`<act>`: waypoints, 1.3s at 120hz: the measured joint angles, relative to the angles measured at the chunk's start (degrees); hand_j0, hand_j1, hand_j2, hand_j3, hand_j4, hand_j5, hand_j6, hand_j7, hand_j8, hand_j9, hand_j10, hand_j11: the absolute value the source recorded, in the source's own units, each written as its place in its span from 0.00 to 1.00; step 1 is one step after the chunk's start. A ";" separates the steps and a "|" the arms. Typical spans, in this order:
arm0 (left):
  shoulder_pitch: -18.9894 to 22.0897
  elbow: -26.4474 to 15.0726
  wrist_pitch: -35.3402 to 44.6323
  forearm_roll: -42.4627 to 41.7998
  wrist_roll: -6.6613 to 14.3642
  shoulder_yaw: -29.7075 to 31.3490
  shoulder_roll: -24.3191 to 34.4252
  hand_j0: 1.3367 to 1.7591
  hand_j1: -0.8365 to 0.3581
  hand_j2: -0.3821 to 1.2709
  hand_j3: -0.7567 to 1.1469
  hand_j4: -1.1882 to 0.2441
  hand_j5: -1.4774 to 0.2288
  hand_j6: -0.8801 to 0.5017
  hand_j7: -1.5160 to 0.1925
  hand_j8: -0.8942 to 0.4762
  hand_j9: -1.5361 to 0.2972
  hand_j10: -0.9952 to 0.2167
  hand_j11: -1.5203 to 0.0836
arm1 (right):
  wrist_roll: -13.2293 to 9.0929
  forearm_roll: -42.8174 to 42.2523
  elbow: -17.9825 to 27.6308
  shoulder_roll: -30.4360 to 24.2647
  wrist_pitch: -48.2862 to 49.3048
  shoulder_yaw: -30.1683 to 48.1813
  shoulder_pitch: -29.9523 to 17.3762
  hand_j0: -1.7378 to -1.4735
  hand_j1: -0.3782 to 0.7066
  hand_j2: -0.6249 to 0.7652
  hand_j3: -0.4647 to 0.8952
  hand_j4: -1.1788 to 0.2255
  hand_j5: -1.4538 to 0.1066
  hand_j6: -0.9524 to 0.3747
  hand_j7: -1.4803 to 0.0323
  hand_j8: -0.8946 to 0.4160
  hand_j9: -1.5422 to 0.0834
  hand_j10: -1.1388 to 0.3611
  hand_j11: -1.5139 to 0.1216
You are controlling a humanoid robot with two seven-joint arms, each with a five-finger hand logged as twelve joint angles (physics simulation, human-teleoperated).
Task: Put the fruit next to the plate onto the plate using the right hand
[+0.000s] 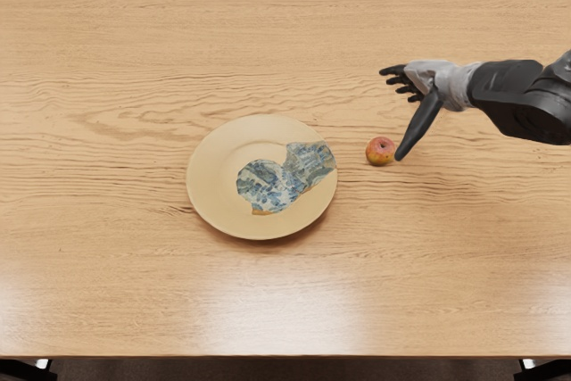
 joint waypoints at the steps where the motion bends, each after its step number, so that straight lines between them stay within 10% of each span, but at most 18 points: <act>1: 0.00 0.00 0.00 0.00 0.00 0.00 0.00 0.76 0.99 0.23 0.40 0.83 0.87 0.64 0.89 0.65 0.84 0.82 0.95 | -0.03 -0.22 0.17 0.29 -0.84 -0.38 0.09 0.30 0.06 0.45 0.34 0.82 0.91 0.70 0.96 0.66 0.93 0.74 0.90; 41: 0.00 0.01 0.02 0.00 0.00 0.00 0.00 0.76 0.99 0.23 0.40 0.83 0.87 0.64 0.89 0.65 0.84 0.82 0.95 | -0.29 -3.33 -0.82 13.76 -28.37 -14.43 0.79 0.30 0.06 0.45 0.34 0.82 0.91 0.69 0.95 0.66 0.92 0.74 0.90; 92: 0.00 0.01 0.02 -0.01 0.00 0.00 0.00 0.76 0.99 0.23 0.40 0.83 0.87 0.64 0.89 0.65 0.84 0.82 0.95 | -4.89 -3.36 -6.05 22.57 -30.83 -26.73 6.36 0.30 0.10 0.44 0.34 0.79 0.87 0.66 0.92 0.63 0.89 0.71 0.87; 156: 0.00 0.01 0.03 -0.02 0.00 0.00 0.00 0.76 0.99 0.23 0.40 0.83 0.87 0.64 0.89 0.65 0.84 0.82 0.95 | -5.44 -2.93 -11.45 28.29 -30.87 -32.74 7.25 0.30 0.31 0.41 0.34 0.66 0.72 0.52 0.76 0.49 0.75 0.59 0.72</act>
